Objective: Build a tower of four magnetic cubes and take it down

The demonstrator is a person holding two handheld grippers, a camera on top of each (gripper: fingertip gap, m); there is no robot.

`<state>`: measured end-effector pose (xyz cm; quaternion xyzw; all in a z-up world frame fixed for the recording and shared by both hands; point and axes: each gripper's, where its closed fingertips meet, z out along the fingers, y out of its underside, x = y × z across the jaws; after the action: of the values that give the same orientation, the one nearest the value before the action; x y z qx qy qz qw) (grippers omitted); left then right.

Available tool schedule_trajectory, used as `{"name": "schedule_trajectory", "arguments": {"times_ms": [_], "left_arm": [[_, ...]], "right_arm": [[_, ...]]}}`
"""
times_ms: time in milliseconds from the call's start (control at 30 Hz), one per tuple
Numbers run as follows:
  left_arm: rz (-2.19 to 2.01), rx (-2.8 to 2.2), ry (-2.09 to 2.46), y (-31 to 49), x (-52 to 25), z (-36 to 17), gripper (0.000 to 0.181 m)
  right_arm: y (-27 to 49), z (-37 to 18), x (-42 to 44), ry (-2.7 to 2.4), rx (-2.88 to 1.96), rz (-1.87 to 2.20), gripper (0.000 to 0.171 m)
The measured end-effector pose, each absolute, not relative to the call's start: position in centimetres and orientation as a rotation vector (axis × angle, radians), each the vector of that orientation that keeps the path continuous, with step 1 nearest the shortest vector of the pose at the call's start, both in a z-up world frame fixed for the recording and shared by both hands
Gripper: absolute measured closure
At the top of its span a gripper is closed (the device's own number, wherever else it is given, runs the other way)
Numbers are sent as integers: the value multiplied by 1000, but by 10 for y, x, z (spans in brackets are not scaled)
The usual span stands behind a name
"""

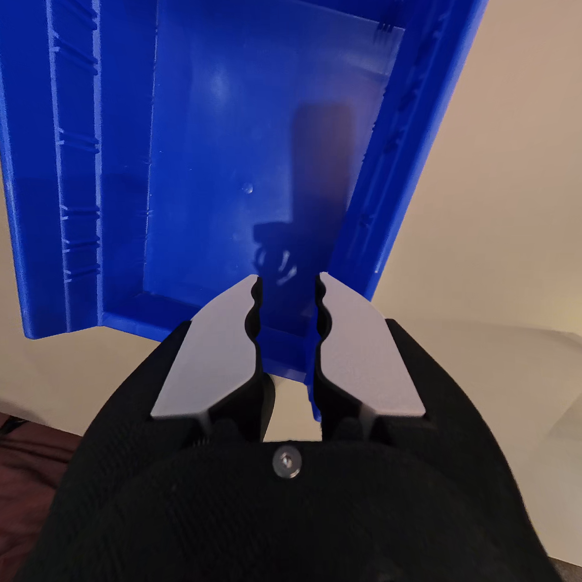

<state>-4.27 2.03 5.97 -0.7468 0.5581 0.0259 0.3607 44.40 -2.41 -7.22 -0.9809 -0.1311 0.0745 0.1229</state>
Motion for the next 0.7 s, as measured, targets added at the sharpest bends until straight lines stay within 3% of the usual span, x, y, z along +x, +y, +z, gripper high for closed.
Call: {"name": "schedule_trajectory", "arguments": {"times_ms": [300,700], "left_arm": [[-192,-1958,1582,-19,82,2,133],[-150,-1926,1781,-24,110,-52,133]], "right_arm": [[-27,-74,432,-455,-2864,241,137],[-29,-78,433,-458,-2880,266,137]]}}
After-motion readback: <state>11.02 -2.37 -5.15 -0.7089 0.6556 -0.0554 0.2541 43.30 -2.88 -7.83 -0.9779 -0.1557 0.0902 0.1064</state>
